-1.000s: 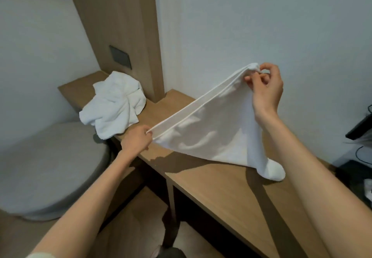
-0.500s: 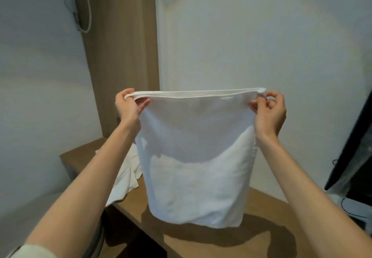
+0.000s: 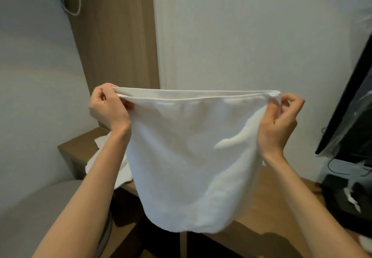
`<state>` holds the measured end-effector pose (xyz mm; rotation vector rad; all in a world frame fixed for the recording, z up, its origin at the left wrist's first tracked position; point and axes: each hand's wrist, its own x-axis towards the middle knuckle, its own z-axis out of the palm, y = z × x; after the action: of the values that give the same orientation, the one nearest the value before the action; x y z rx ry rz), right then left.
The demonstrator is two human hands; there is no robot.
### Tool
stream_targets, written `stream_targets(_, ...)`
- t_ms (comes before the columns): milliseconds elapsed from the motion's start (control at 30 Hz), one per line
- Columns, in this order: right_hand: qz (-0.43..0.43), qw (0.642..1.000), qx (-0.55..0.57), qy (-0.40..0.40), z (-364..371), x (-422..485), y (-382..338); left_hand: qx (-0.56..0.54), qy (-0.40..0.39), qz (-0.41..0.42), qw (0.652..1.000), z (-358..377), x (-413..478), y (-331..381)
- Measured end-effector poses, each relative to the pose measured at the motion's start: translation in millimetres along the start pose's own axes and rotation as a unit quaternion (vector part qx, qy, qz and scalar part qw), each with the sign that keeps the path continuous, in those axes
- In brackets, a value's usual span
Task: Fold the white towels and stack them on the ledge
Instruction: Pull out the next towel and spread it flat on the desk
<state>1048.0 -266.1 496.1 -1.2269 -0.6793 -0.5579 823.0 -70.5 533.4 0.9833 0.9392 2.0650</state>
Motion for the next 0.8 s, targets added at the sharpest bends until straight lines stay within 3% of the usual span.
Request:
stream_targets(133,0.030,0.999,-0.040,0.006,-4.4,-25.3,-1.4,-0.004,0.009,-0.002,1.000,-17.1,8.4,-17.0)
stream_targets(233,0.078,0.990,-0.120,-0.021,-6.1,-44.9,11.8,0.097,-0.108,-0.014,0.989,-26.4,14.0,-46.9)
stream_targets(300,0.129,0.972,-0.191,-0.052,-8.6,-58.3,29.1,0.164,-0.223,-0.099,0.956,-28.3,17.9,-79.0)
stream_targets(367,0.194,0.946,-0.240,-0.102,-12.3,-69.7,50.5,0.189,-0.288,-0.252,0.904,-28.0,19.7,-112.9)
stream_targets(433,0.262,0.913,-0.272,-0.152,-16.1,-79.7,72.9,0.206,-0.308,-0.372,0.851,-27.0,14.2,-143.0)
stream_targets(533,0.317,0.869,-0.333,-0.184,-22.2,-93.4,103.0,0.220,-0.335,-0.441,0.803,-20.0,-0.8,-180.4)
stream_targets(667,0.309,0.839,-0.412,-0.177,-23.6,-95.3,137.9,0.202,-0.343,-0.491,0.775,6.6,-16.9,-220.8)
stream_targets(800,0.344,0.825,-0.416,-0.165,-15.3,-85.2,170.9,0.183,-0.336,-0.519,0.764,40.3,-24.7,-256.4)
